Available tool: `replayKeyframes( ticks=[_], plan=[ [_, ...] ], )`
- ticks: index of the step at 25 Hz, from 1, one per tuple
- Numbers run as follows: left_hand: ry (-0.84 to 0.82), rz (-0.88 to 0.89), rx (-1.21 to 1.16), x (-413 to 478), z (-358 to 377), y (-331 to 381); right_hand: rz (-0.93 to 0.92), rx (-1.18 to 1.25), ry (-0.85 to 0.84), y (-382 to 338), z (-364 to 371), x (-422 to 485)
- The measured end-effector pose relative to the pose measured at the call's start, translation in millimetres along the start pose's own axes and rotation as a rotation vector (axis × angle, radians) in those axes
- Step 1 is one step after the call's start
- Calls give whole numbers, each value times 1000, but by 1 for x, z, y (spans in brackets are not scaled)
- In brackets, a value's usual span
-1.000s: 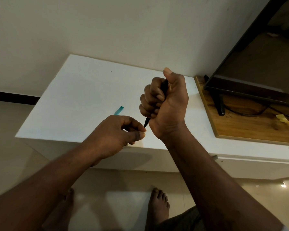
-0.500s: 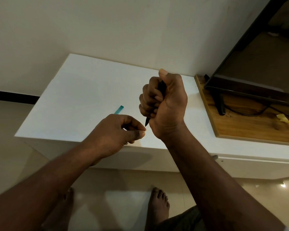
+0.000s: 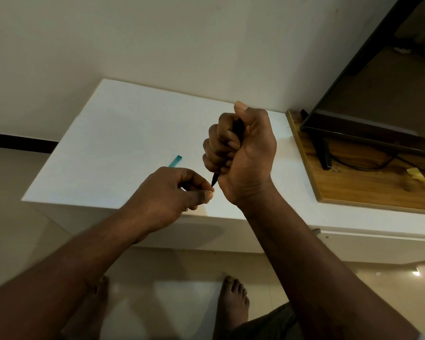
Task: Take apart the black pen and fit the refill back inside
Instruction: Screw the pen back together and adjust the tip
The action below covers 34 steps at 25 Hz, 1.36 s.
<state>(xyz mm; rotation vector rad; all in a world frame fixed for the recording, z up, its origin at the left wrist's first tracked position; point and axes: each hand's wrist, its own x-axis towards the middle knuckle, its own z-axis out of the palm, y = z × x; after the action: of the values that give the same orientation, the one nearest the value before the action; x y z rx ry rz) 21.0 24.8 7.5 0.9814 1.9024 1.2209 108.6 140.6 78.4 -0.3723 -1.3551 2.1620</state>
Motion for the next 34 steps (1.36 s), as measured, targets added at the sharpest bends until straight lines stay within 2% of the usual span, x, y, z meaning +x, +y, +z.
replayKeyframes(
  ticks=[34],
  plan=[
    [13, -6, -12, 0, 0, 1, 19, 37, 4, -1, 2, 0]
  ],
)
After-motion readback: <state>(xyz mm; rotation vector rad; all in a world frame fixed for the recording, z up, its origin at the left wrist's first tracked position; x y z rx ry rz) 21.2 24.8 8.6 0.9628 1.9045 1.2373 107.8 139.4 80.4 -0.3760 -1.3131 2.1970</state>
